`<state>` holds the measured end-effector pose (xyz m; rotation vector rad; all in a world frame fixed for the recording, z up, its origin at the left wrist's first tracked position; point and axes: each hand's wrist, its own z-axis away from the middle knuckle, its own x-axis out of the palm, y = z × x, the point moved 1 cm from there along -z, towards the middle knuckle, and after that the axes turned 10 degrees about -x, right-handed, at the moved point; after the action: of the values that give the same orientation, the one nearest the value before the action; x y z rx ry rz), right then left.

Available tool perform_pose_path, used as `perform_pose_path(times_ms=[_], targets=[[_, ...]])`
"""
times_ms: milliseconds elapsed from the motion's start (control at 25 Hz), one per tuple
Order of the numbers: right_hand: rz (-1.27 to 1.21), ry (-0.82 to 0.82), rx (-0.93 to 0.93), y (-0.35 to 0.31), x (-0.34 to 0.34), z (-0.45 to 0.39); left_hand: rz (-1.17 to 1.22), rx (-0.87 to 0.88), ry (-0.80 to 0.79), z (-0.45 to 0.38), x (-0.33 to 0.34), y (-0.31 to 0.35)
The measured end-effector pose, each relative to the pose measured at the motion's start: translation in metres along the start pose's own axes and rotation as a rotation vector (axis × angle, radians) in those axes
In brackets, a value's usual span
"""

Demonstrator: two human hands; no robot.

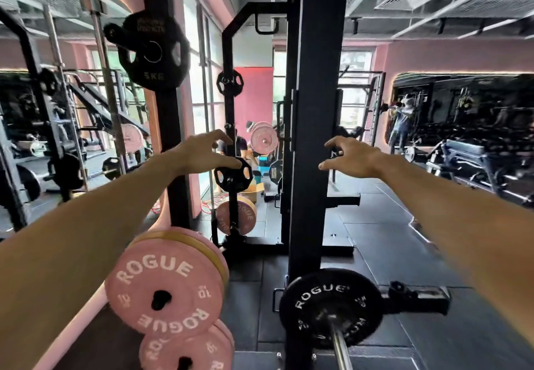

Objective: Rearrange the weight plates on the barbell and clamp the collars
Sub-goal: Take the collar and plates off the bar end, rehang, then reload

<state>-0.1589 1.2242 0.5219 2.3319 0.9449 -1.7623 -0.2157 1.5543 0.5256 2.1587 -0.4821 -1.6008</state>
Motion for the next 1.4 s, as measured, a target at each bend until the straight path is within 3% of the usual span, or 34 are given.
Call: perform_pose_path(times_ms=[320, 520, 680, 960, 1200, 1400], targets=[[0.0, 0.016, 0.01, 0.157, -0.021, -0.026, 0.004, -0.017, 0.017, -0.06, 0.104, 0.099], [0.032, -0.06, 0.012, 0.254, 0.0, -0.045, 0.05, -0.077, 0.014, -0.105, 0.181, 0.132], [0.033, -0.078, 0.054, 0.294, 0.024, -0.017, -0.013, -0.075, 0.004, -0.108, 0.231, 0.14], [-0.003, -0.134, 0.139, 0.333, 0.124, 0.084, 0.045, -0.148, -0.025, -0.038, 0.346, 0.082], [0.016, -0.187, 0.15, 0.384, 0.258, 0.139, 0.102, -0.164, -0.004, 0.008, 0.483, 0.003], [0.03, -0.138, 0.174, 0.433, 0.36, 0.168, 0.054, -0.137, 0.002, 0.035, 0.581, -0.061]])
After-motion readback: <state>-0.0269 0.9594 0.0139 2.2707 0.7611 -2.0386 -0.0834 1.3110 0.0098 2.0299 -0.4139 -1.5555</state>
